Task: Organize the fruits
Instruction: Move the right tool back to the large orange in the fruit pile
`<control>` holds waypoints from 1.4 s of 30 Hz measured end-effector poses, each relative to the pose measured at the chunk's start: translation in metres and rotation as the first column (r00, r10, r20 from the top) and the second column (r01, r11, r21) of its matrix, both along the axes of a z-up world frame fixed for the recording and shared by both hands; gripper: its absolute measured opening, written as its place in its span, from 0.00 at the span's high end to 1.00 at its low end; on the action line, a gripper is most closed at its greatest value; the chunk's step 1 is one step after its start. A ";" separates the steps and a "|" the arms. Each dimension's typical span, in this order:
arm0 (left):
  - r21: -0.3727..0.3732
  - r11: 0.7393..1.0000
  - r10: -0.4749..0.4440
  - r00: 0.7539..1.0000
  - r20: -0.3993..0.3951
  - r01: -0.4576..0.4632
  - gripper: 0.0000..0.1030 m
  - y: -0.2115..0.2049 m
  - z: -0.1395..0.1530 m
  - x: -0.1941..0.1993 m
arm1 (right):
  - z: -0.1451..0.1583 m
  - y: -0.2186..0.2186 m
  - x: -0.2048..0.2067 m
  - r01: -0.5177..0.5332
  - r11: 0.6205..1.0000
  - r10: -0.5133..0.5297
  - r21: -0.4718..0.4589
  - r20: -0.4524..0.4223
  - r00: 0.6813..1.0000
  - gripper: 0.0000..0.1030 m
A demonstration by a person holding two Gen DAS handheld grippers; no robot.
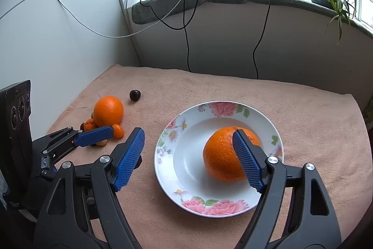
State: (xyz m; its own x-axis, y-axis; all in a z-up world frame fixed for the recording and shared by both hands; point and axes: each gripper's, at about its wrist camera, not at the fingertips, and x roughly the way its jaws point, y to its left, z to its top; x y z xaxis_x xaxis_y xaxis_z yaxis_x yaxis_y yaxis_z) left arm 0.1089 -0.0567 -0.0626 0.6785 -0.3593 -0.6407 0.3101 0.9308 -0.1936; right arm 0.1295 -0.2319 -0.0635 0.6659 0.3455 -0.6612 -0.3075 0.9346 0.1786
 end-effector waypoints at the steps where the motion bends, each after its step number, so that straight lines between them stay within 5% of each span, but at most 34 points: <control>1: 0.002 1.000 0.008 1.000 0.004 -0.008 0.33 0.003 0.001 -0.001 | 0.000 0.002 0.000 -0.001 1.000 0.001 0.003 0.000 1.000 0.22; 10: 0.001 0.996 0.088 0.996 0.009 -0.088 0.33 0.039 0.002 -0.001 | -0.002 0.030 0.007 -0.056 0.998 0.056 -0.017 -0.005 0.998 0.22; 13: 0.002 0.993 0.114 0.993 0.003 -0.114 0.33 0.053 0.000 0.000 | -0.002 0.041 0.010 -0.075 0.997 0.075 -0.021 -0.008 0.997 0.11; 17: 0.006 0.990 0.143 0.990 -0.003 -0.143 0.33 0.069 -0.002 0.000 | -0.003 0.058 0.017 -0.104 0.994 0.103 -0.031 -0.022 0.994 0.10; 42: -0.069 0.979 0.182 0.978 -0.104 -0.190 0.33 0.128 -0.028 0.029 | -0.043 0.130 0.081 -0.193 0.972 0.219 0.137 -0.209 0.953 0.10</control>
State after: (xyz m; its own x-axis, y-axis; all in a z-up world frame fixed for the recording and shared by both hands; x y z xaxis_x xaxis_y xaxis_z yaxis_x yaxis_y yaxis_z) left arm 0.1377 0.0713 -0.0910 0.6742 -0.2842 -0.6817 0.1094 0.9512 -0.2884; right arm 0.2101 -0.1016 -0.1065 0.4137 0.5410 -0.7323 -0.4320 0.8246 0.3651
